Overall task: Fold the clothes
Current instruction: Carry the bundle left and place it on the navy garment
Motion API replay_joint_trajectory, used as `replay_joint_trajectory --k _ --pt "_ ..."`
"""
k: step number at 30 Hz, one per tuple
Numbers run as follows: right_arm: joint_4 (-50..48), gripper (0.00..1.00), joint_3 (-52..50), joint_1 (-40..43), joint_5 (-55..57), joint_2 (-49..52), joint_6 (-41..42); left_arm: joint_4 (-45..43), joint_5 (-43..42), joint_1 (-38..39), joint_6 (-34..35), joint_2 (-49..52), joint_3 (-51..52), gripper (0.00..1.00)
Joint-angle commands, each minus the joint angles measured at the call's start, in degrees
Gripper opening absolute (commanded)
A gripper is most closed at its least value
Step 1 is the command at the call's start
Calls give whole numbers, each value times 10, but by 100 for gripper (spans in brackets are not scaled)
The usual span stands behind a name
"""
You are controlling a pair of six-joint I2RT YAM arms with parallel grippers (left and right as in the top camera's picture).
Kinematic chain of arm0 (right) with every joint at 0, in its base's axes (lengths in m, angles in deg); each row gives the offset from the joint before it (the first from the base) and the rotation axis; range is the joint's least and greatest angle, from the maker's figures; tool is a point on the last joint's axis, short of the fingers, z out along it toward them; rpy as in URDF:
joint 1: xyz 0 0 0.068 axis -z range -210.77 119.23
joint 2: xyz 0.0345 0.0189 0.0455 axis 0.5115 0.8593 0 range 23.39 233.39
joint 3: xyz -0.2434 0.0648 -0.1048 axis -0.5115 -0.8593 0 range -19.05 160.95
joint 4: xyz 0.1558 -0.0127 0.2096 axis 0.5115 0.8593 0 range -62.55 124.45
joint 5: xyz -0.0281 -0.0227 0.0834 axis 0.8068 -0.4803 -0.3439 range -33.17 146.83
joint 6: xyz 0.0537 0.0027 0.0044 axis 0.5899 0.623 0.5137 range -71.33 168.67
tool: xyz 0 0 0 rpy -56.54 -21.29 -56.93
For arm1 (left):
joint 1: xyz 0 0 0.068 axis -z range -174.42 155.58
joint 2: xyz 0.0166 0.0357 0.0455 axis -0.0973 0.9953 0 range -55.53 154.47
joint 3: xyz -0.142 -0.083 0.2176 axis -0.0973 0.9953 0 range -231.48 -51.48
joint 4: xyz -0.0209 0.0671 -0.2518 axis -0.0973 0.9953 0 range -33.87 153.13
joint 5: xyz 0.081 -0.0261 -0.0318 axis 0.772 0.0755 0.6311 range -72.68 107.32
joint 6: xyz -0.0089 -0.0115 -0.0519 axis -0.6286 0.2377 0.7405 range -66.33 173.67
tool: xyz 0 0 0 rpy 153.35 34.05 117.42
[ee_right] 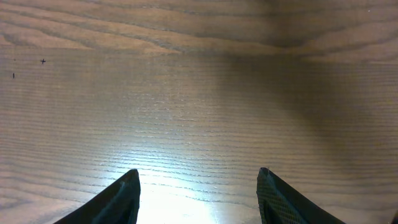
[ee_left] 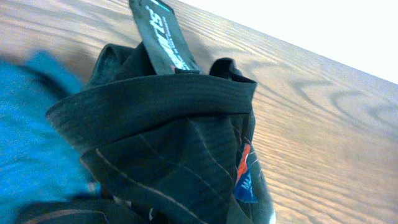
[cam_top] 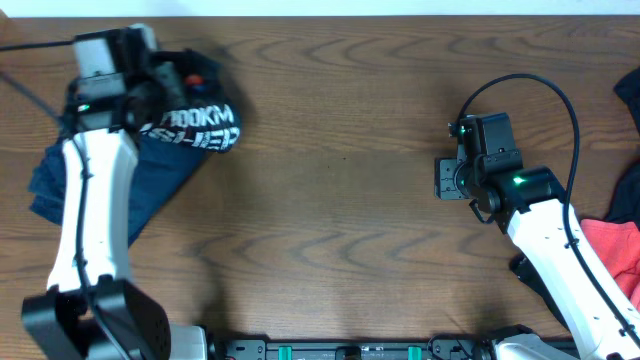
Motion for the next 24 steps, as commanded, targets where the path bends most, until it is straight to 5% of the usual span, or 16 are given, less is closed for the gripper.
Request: replay_joint_trajectory --k 1,19,24 --pt "0 58 7 6 10 -8 -6 2 19 -24 1 -45 -5 6" --pt "-12 59 7 12 14 -8 -6 87 7 -32 74 -81 -3 6" --pt "-12 59 7 12 14 -8 -6 87 98 -33 74 -69 3 6"
